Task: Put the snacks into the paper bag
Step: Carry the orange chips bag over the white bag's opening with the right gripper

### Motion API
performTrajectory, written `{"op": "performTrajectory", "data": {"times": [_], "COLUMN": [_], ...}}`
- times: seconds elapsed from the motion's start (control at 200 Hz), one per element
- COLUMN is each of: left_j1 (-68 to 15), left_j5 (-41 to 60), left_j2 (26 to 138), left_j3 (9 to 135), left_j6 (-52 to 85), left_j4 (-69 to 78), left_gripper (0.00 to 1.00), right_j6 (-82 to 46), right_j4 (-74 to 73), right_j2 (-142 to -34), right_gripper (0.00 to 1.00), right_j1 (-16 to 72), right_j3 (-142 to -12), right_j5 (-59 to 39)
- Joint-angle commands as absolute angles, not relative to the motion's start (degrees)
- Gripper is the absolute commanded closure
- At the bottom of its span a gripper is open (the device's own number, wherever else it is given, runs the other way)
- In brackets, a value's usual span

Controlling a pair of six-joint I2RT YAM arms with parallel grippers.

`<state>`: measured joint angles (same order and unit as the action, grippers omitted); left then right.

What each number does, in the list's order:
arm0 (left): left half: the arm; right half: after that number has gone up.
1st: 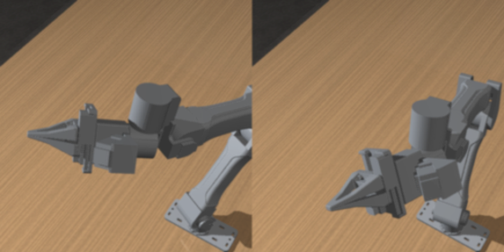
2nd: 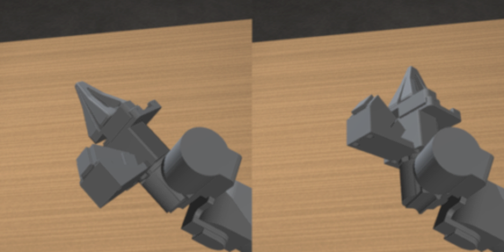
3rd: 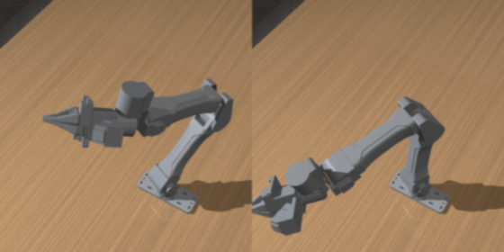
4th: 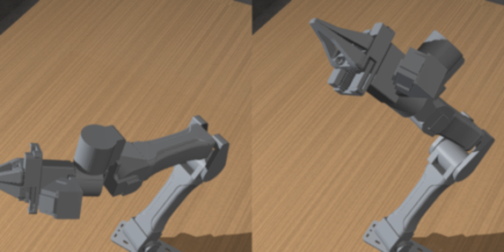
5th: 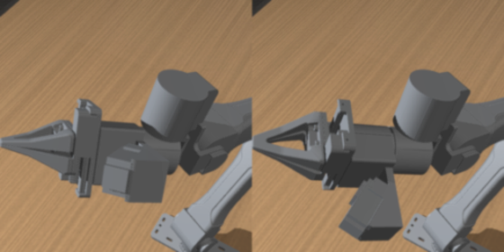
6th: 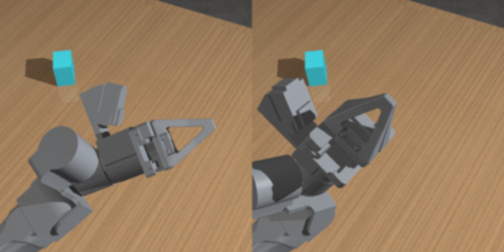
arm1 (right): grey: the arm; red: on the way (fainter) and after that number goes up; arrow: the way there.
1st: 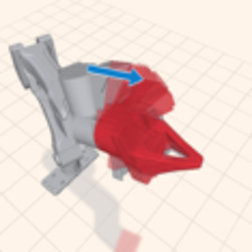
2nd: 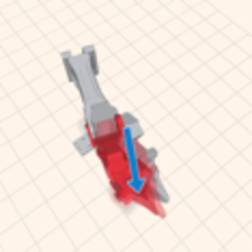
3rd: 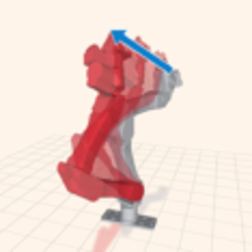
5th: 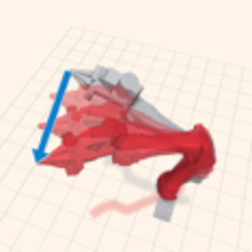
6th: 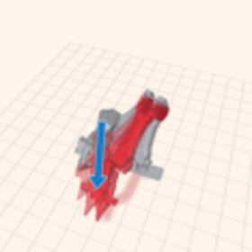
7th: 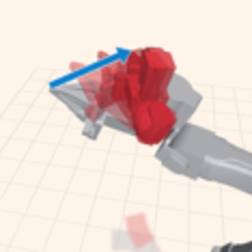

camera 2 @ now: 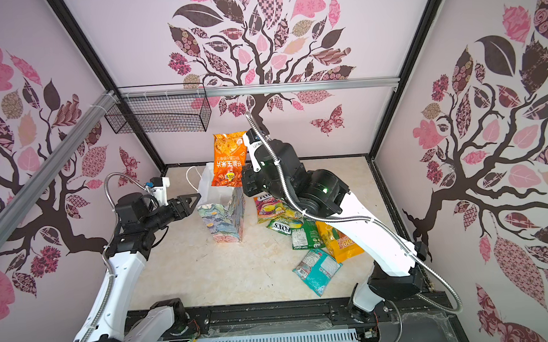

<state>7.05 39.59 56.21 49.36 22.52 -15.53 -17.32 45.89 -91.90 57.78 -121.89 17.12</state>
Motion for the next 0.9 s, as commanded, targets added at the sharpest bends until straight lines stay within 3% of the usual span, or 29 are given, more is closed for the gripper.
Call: {"op": "performTrajectory", "data": {"times": [0.0, 0.47, 0.895], "left_j1": [7.11, 6.81, 4.48], "left_j5": [40.78, 41.57, 43.06], "left_j2": [55.86, 55.98, 56.38], "left_j3": [48.64, 48.34, 47.61], "left_j6": [22.46, 23.97, 24.48], "left_j4": [-14.23, -12.96, -11.87], "left_gripper": [0.34, 0.34, 0.37], "right_j6": [-16.83, -14.72, -16.57], "right_j4": [46.75, 57.1, 60.75], "right_j2": [-95.36, -110.04, -114.09], "right_gripper": [1.0, 1.0, 1.0], "right_j1": [60.02, 63.07, 64.31], "right_j3": [-126.35, -142.39, -142.05], "right_j5": [22.04, 31.23, 35.85]}}
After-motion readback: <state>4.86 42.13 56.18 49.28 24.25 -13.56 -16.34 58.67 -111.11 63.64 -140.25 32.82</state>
